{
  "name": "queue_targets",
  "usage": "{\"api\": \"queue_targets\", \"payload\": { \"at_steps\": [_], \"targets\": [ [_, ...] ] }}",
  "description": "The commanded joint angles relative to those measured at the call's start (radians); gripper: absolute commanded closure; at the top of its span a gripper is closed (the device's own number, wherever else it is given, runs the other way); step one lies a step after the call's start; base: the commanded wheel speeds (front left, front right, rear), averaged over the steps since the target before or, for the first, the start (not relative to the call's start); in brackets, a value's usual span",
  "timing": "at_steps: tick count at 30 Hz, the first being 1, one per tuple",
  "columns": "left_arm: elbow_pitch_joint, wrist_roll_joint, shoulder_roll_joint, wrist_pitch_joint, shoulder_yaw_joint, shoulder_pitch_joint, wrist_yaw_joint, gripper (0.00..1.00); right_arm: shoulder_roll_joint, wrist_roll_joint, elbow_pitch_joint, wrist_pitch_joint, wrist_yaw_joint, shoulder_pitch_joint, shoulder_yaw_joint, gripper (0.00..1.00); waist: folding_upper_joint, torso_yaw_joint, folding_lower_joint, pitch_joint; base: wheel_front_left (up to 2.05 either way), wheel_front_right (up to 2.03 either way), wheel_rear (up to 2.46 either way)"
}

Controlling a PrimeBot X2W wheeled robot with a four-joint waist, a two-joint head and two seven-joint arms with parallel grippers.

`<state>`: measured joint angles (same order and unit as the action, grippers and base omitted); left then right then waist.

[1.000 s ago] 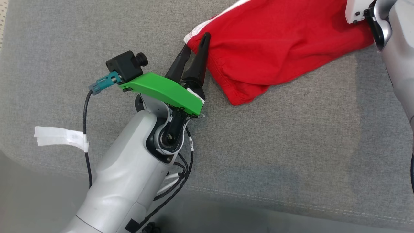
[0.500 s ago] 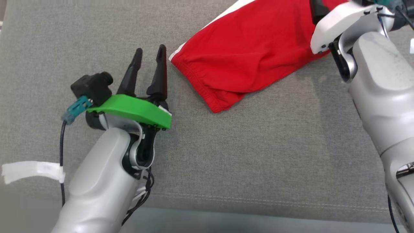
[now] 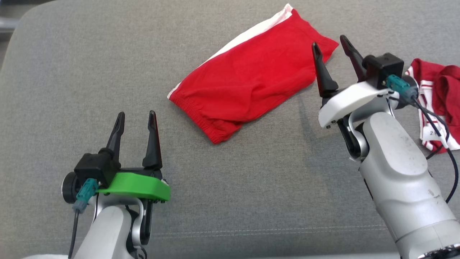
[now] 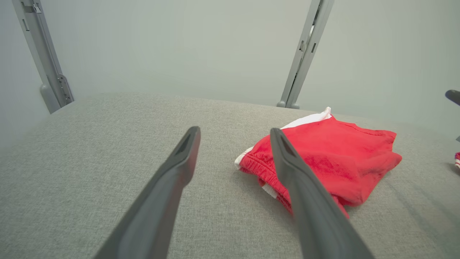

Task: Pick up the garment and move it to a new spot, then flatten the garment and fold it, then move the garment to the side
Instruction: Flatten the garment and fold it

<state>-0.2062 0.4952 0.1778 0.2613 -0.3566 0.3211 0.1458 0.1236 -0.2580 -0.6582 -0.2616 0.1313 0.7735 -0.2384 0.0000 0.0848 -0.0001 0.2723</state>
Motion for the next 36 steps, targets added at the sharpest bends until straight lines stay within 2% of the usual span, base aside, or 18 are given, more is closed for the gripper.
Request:
{"api": "queue_targets", "payload": {
  "at_steps": [1, 10, 18, 25, 30, 36],
  "targets": [
    [0.017, -0.044, -0.002, 0.004, 0.017, -0.044, 0.004, 0.0, -0.007, 0.005, 0.023, -0.003, -0.001, -0.048, 0.017, 0.0, 0.0, -0.068, 0.0001, -0.079, 0.0, 0.0, 0.0],
    [0.118, -0.184, -0.04, 0.004, 0.074, -0.208, -0.003, 0.0, -0.027, -0.01, 0.052, -0.004, -0.001, -0.167, 0.07, 0.0, 0.0, -0.092, 0.0001, -0.129, 0.0, 0.0, 0.0],
    [0.162, -0.256, -0.071, 0.004, 0.067, -0.242, -0.015, 0.0, -0.015, -0.087, -0.028, -0.003, -0.001, -0.134, 0.108, 0.0, 0.0, -0.048, 0.0001, -0.105, 0.0, 0.0, 0.0],
    [0.172, -0.294, -0.099, 0.004, 0.032, -0.208, -0.041, 0.0, 0.032, -0.119, -0.24, 0.009, -0.001, 0.011, 0.148, 0.0, 0.0, 0.039, 0.0001, -0.03, 0.0, 0.0, 0.0],
    [0.164, -0.314, -0.116, 0.004, -0.001, -0.168, -0.068, 0.0, 0.094, -0.089, -0.444, 0.083, -0.001, 0.187, 0.149, 0.0, 0.0, 0.123, 0.0001, 0.052, 0.0, 0.0, 0.0],
    [0.17, -0.33, -0.121, 0.004, -0.005, -0.131, -0.085, 0.0, 0.12, -0.045, -0.565, 0.156, -0.001, 0.316, 0.139, 0.0, 0.0, 0.161, 0.0001, 0.121, 0.0, 0.0, 0.0]
  ]
}}
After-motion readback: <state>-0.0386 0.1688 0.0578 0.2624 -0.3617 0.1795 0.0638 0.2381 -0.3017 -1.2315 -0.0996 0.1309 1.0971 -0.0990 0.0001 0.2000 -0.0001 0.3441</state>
